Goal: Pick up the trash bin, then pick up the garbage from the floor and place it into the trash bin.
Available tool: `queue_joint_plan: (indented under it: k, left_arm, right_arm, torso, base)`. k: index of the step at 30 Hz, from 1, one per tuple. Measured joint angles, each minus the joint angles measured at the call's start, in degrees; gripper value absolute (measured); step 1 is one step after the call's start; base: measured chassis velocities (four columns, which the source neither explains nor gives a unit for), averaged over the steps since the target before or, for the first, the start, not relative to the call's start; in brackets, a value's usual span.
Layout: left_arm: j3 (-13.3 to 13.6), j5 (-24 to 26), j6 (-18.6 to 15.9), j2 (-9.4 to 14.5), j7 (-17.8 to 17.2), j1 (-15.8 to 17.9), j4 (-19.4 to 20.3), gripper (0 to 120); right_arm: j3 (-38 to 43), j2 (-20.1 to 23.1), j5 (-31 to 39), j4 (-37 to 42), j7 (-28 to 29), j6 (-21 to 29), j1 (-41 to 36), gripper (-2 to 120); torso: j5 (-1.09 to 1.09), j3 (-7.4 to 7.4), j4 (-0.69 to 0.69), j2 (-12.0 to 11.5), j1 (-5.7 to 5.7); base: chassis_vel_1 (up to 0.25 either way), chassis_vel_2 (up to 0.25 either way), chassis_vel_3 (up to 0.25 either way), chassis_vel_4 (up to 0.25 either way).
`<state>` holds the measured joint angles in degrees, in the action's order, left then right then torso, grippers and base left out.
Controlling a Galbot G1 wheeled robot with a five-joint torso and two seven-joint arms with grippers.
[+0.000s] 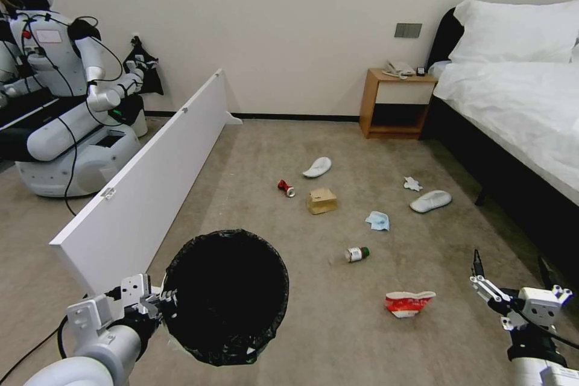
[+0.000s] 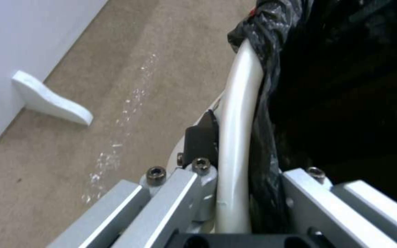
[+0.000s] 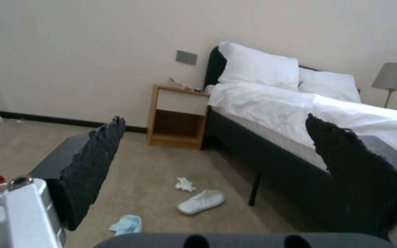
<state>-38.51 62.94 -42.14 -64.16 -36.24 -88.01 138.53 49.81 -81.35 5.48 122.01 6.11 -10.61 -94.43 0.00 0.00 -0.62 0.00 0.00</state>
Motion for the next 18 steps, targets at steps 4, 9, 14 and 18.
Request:
queue_joint_plan:
  k: [4, 9, 14, 18]
  left_arm:
    - [0.01, 0.01, 0.0, 0.0, -0.01, 0.07, -0.03, 2]
    - [-0.08, 0.01, 0.0, -0.03, -0.03, 0.08, -0.07, 2]
    - [-0.16, 0.02, 0.0, -0.11, -0.03, -0.12, 0.07, 2]
    - [-0.28, 0.02, 0.0, -0.14, -0.03, -0.26, 0.15, 2]
  right_arm:
    - [0.02, 0.04, -0.13, -0.19, 0.25, 0.0, 0.26, 100]
    - [0.04, 0.17, -0.32, -0.6, 0.55, 0.05, 0.5, 100]
    - [0.08, 0.24, -0.46, -0.84, 0.57, 0.05, 0.52, 100]
    - [0.09, 0.22, -0.52, -0.86, 0.57, 0.05, 0.44, 100]
  torso:
    - [0.0, 0.0, 0.0, 0.0, 0.0]
    - [0.0, -0.01, 0.01, 0.0, 0.0]
    - [0.0, -0.01, 0.0, 0.0, 0.0]
    - [0.0, -0.01, 0.0, 0.0, 0.0]
  base:
    - [-0.083, 0.066, 0.073, -0.071]
    - [0.0, 0.0, 0.0, 0.0]
    - [0.0, 0.0, 0.0, 0.0]
    - [0.0, 0.0, 0.0, 0.0]
